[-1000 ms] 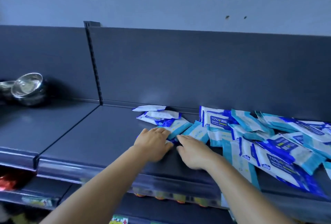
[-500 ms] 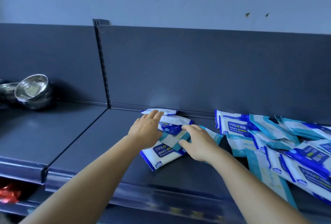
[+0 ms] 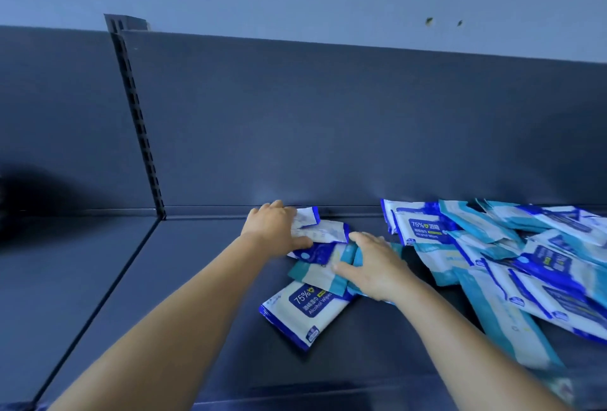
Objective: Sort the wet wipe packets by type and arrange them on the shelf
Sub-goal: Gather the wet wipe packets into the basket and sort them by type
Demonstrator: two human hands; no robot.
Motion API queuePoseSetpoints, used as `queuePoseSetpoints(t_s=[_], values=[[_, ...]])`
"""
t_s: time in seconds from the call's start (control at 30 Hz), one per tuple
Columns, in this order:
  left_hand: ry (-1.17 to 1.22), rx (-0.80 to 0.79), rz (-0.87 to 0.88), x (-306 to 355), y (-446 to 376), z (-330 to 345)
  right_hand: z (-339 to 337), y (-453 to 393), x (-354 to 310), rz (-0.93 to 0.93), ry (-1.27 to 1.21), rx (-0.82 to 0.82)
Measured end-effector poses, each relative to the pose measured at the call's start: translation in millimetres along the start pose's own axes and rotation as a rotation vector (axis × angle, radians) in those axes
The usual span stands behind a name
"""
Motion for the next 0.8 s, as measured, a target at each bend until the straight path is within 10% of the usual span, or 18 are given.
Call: queuePoseSetpoints(t_s=[0.3,0.8], values=[[0.158,0.029,0.128,-9,15,-8,-5,13,-1,0.225,-0.046,0.095],[0.147,-0.349,-0.027,-22,1,-12,-4,14,-4,0.445,-0.369,0.194]])
Point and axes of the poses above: each hand's wrist, its own y-axis away from the middle knuckle, its own z-axis out of the palm, x = y × z, the point moved 1 cm from there along -y, towards the middle knuckle, and after that the axes turned 3 degrees about -z, right-handed, at the moved point
